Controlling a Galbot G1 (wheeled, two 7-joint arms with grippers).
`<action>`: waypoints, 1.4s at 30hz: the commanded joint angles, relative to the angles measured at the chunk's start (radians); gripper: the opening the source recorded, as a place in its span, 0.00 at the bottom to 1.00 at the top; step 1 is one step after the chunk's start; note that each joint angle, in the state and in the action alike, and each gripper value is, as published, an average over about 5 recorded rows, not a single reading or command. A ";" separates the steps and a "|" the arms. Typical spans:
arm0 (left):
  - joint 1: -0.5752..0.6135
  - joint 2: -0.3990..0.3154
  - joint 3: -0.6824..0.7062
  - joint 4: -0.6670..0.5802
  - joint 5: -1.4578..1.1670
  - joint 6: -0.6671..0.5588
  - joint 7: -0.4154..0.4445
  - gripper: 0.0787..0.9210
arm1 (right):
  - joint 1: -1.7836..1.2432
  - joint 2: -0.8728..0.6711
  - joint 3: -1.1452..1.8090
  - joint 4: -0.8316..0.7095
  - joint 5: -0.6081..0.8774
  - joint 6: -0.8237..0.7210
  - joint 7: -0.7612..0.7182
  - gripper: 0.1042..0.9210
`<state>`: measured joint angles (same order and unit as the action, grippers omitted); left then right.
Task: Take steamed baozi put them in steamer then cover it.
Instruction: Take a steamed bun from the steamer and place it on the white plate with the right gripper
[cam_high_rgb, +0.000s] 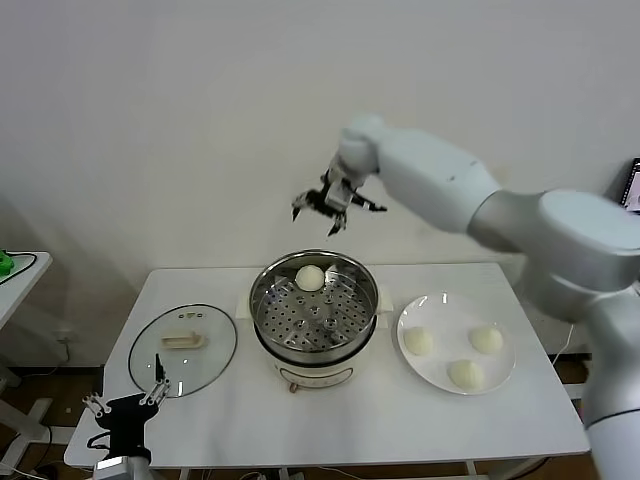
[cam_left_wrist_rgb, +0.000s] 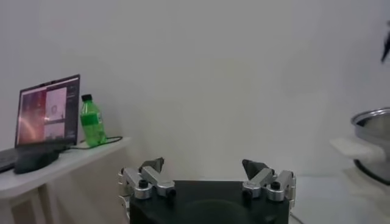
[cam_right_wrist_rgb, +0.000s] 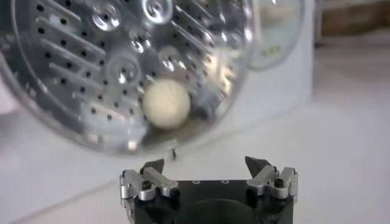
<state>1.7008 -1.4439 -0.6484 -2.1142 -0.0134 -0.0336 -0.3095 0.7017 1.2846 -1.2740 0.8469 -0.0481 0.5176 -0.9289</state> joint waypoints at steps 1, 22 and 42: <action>0.000 0.002 0.020 -0.001 0.002 0.001 0.001 0.88 | 0.190 -0.238 -0.317 0.230 0.330 -0.283 -0.113 0.88; -0.030 0.012 0.054 0.048 0.038 0.002 0.003 0.88 | -0.090 -0.494 -0.356 0.424 0.445 -0.516 0.011 0.88; -0.042 -0.003 0.059 0.061 0.056 0.001 0.003 0.88 | -0.292 -0.452 -0.256 0.370 0.417 -0.659 0.065 0.88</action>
<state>1.6596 -1.4473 -0.5900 -2.0544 0.0406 -0.0318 -0.3061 0.4940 0.8369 -1.5572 1.2264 0.3654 -0.0959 -0.8740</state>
